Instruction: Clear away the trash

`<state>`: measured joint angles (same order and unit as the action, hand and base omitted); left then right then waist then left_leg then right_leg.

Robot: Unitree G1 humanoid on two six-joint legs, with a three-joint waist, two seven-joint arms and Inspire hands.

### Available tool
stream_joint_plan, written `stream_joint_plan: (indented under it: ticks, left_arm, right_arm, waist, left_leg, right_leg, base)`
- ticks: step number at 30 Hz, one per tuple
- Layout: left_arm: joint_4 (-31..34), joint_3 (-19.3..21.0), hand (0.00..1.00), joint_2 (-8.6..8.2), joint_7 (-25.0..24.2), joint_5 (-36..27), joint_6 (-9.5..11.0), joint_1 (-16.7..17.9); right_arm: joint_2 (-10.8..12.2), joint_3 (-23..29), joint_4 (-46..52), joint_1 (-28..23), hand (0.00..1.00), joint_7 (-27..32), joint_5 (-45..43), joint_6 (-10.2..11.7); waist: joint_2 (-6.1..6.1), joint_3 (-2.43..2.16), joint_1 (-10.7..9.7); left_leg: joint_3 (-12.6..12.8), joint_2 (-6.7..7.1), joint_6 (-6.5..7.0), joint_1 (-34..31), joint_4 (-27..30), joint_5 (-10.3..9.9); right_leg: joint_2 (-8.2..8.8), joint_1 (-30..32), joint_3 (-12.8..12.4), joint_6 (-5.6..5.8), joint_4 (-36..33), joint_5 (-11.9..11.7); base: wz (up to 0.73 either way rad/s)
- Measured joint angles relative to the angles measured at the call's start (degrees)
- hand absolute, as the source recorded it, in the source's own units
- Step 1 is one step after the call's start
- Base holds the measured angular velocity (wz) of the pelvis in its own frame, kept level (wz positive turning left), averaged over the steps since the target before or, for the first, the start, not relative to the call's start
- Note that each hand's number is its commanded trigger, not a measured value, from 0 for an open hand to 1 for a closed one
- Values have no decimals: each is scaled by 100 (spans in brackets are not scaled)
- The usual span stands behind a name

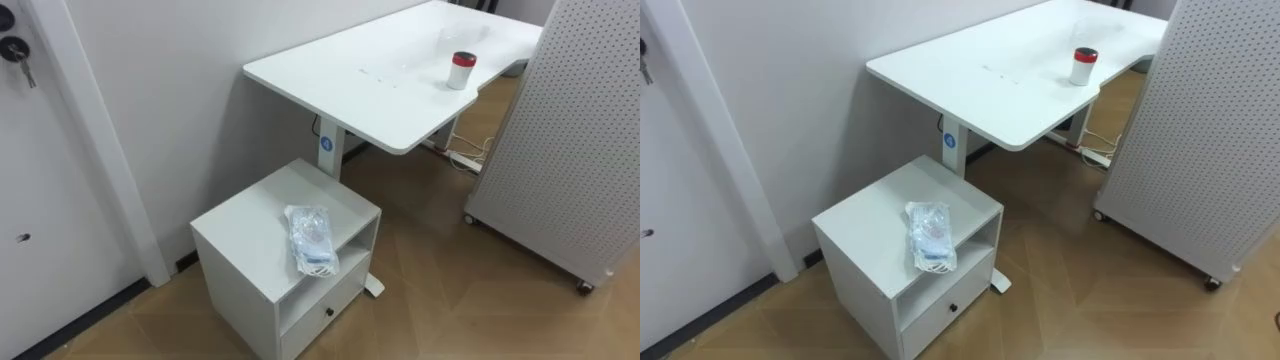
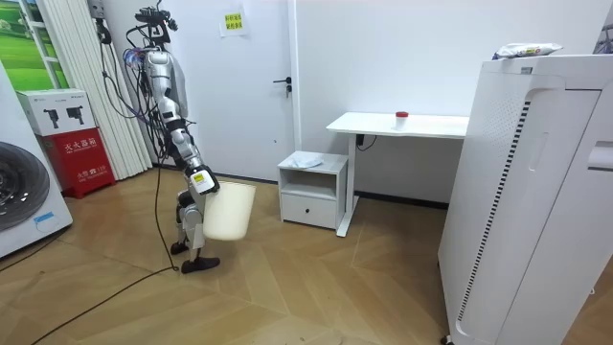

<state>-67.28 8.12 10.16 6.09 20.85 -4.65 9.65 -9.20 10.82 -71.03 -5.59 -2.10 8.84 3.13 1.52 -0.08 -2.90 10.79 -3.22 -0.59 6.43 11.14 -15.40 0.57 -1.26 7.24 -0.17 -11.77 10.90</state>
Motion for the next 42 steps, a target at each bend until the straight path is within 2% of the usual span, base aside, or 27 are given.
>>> stream_joint_plan:
  ticks: [8,15,18,22,26,31,34,36,37,38,39,40,41,42]
  left_arm:
    - [17,-7,0,0,2,-117,0,-18]
    - [42,-7,0,0,0,-114,114,-112]
    - [36,-3,0,0,0,-113,133,-79]
    - [-103,-32,0,1,0,-78,121,-57]
    - [-189,-55,0,-6,-9,117,-7,50]
    - [-194,-52,0,-24,-73,251,-18,106]
    - [-211,-35,0,-19,-197,261,-3,-20]
    - [-211,-36,0,-14,-318,291,-10,-43]
    - [-209,-50,0,-15,-339,309,-9,-52]
    - [-203,-67,0,-14,-389,310,-14,-15]
    - [-185,-141,0,-20,-435,310,-19,-20]
    - [-188,-183,0,-27,-451,308,-24,0]
    - [-202,-215,0,-40,-459,302,-60,45]
    - [-203,-232,0,-54,-457,308,-85,64]
  right_arm:
    - [0,-15,-5,6,100,20,1,0]
    - [-1,-58,-61,127,100,2,4,6]
    - [-2,-53,-57,120,100,2,6,17]
    - [-2,-61,-43,99,100,7,15,-6]
    - [-2,-128,-55,43,100,19,226,-17]
    - [-2,-131,-76,64,100,14,248,-23]
    - [-8,-127,-75,162,100,1,203,-27]
    - [-14,-128,-22,157,100,-47,181,-37]
    - [-15,-137,-6,151,100,-54,207,-40]
    - [-18,-177,-2,145,100,-55,284,-66]
    - [-53,-239,-38,132,100,-56,368,-79]
    - [-80,-272,-58,119,100,-55,446,-83]
    - [-106,-289,-71,90,100,-52,506,-78]
    - [-132,-289,-49,81,100,-31,515,-77]
  waist:
    - [-44,-13,5]
    - [-132,21,12]
    - [-151,8,16]
    - [-141,13,19]
    - [-136,18,24]
    - [-111,20,24]
    - [-42,47,28]
    - [-42,57,27]
    - [-44,61,23]
    - [-43,64,19]
    - [-46,64,25]
    - [-67,57,23]
    - [-84,55,27]
    - [-54,44,-5]
  left_leg:
    - [7,-1,0,-10,-1,0]
    - [-1,-3,0,-45,1,0]
    - [-4,-5,0,-37,1,0]
    - [-2,-8,0,-17,-1,0]
    - [1,-15,0,-32,36,0]
    - [3,-11,-3,-207,280,-3]
    - [12,-20,-25,-620,997,-144]
    - [20,-149,-82,-894,1714,-329]
    - [33,-198,-81,-964,1909,-364]
    - [42,-309,-103,-1137,2373,-383]
    - [31,-441,-102,-1347,2929,-356]
    - [-2,-506,-102,-1432,3151,-323]
    - [-33,-565,-64,-1572,3517,-187]
    - [-73,-491,-8,-1740,3634,-201]
  right_leg:
    - [-2,2,0,0,13,0]
    - [-28,21,25,-1,19,-1]
    - [-34,18,23,-1,21,-1]
    - [-42,0,28,-1,20,-1]
    - [-36,-63,105,-2,16,-1]
    - [33,22,186,-22,-156,62]
    - [144,453,243,-57,-828,341]
    - [137,609,251,-153,-1250,609]
    - [124,635,247,-205,-1348,703]
    - [119,645,214,-235,-1493,841]
    - [54,632,207,-252,-1601,925]
    - [8,604,195,-283,-1629,946]
    - [-46,508,107,-345,-1664,981]
    - [-52,434,-17,-398,-1713,1029]
  base:
    - [0]
    - [1]
    - [0]
    - [0]
    - [4]
    - [10]
    - [6]
    - [-4]
    - [5]
    - [5]
    - [0]
    - [-8]
    - [0]
    - [13]
